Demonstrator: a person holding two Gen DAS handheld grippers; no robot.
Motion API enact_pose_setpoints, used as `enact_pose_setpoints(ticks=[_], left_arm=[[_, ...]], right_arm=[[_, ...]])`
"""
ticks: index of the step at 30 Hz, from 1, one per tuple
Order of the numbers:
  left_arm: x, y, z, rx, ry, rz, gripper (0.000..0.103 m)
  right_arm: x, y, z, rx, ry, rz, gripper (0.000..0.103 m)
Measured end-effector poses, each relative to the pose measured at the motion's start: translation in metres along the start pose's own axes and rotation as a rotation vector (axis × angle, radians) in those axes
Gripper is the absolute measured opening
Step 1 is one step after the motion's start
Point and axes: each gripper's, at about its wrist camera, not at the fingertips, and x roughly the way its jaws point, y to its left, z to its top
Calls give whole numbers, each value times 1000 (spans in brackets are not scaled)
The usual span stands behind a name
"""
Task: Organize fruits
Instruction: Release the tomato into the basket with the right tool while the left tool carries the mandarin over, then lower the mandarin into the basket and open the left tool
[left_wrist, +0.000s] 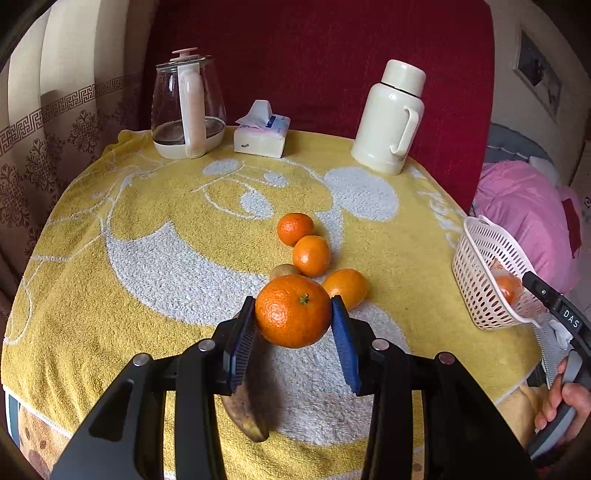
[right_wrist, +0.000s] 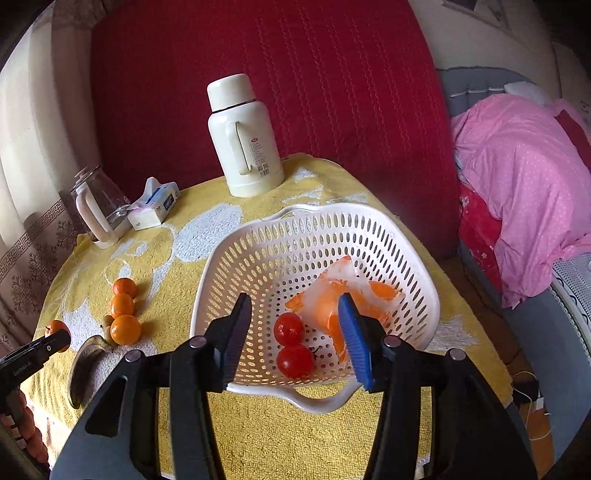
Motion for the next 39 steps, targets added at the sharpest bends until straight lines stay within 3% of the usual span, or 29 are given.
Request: enact_pose_setpoints(ticks=[9,22,33,35,37,39], left_arm=[[3,-48,8,63,16,-96,41],[12,-150,20,227,25,-288,41],[34,-197,24,292,53,-368,42],[33,-198,23,288,35,-372,65],[27,-196,24,285,-21,-362,77],[22,-193,25,294,-70,-337,81]], right_arm=[[-10,-19,0,27,-32,-12,50],[-15,-43,-2,56,-35,-2,51],[-15,-50,-3,76,-35,13,51],[-15,-50,-3,79,-35,17,51],[-15,-50,-3,82,-35,19,51],[-15,-50,-2,81,-35,20,52]])
